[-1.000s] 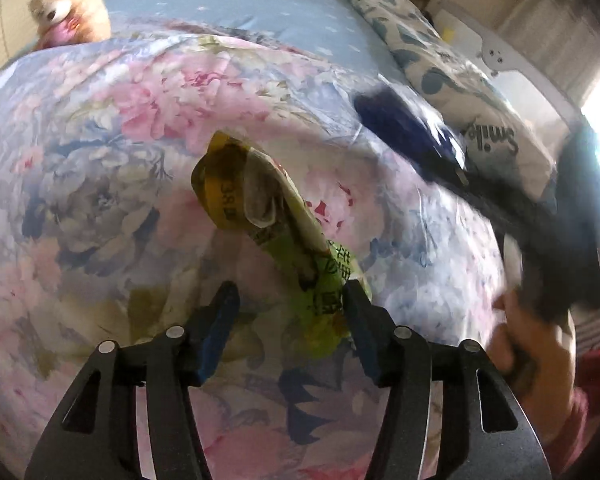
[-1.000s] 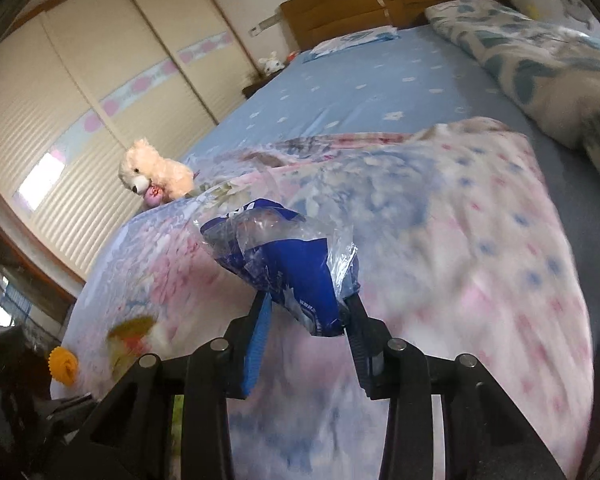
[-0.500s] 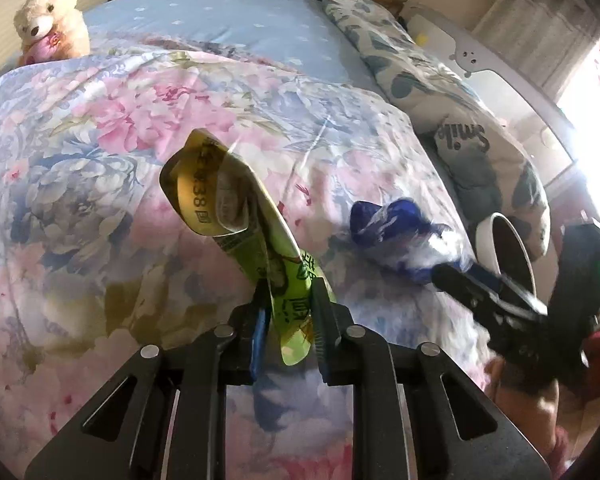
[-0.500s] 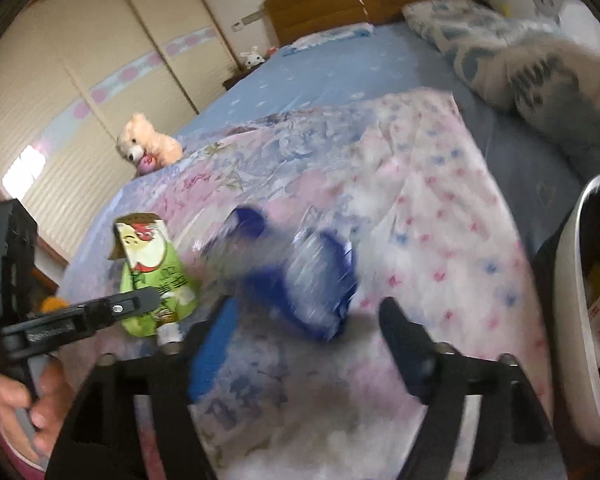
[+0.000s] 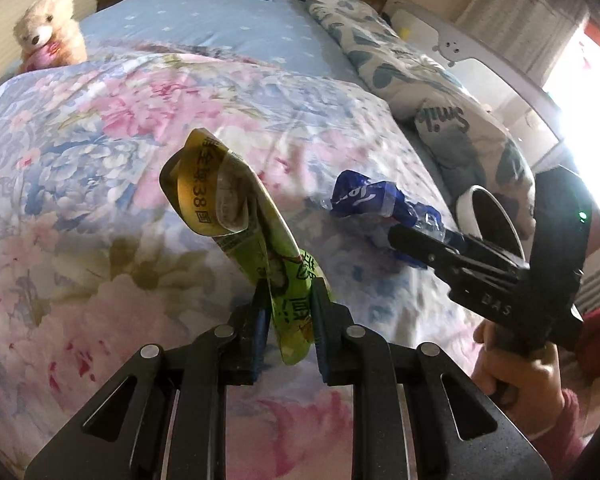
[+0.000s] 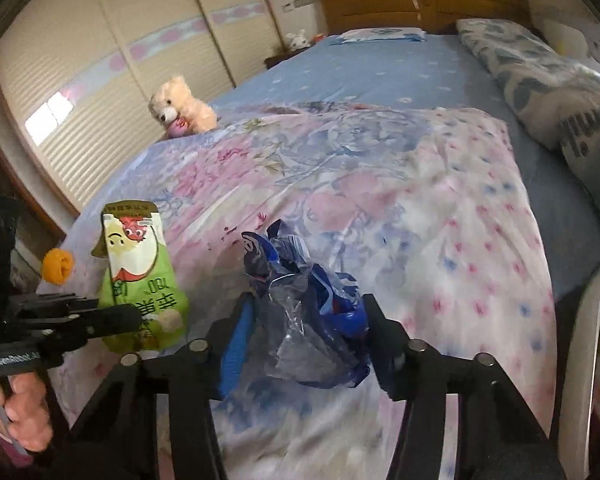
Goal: Collect trash
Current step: 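Carry the drink pouch and blue packet over the bin with both tools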
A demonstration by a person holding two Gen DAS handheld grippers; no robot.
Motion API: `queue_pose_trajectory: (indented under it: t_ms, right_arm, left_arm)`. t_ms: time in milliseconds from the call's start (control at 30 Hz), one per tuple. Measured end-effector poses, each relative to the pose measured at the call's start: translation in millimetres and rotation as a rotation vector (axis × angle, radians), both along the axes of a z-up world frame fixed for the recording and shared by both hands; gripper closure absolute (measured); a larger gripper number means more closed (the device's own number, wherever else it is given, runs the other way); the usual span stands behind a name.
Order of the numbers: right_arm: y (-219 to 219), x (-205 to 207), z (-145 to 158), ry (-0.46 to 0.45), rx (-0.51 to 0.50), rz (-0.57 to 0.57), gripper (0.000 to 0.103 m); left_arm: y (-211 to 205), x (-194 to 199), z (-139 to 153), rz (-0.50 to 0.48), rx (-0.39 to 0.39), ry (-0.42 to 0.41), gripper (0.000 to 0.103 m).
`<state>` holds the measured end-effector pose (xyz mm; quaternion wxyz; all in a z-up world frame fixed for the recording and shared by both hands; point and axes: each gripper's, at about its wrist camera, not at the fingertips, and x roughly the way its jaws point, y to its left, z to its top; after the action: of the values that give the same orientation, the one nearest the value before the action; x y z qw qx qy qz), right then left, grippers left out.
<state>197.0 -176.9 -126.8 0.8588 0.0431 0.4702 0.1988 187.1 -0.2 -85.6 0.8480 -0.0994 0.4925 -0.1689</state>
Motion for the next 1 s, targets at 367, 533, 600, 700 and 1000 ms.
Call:
queue_pose_trajectory:
  t_ms: [367,533,600,700,1000]
  right_arm:
    - [-62,-63,34,-0.075,0.117,-0.229,0.052]
    - [-91,-83,41,-0.088,0.129,-0.318,0.052]
    - [-99,-88,42,-0.092,0.135,-0.346,0.052]
    - [-111,-96,43,-0.099,0.138,-0.381,0.052]
    - [-138,-112,50,-0.124,0.146,-0.452,0.052]
  left_arm:
    - [-59,-22,5,-0.148,0.024,-0.023,0.085]
    - [-90,-29,7,-0.222,0.048,-0.033,0.085]
    - [-102,-31,8,-0.247,0.058,-0.04,0.085]
    - [-116,-33,11,-0.275,0.069,-0.052,0.085]
    - [-152,-36,19,-0.336,0.09,-0.076,0.085]
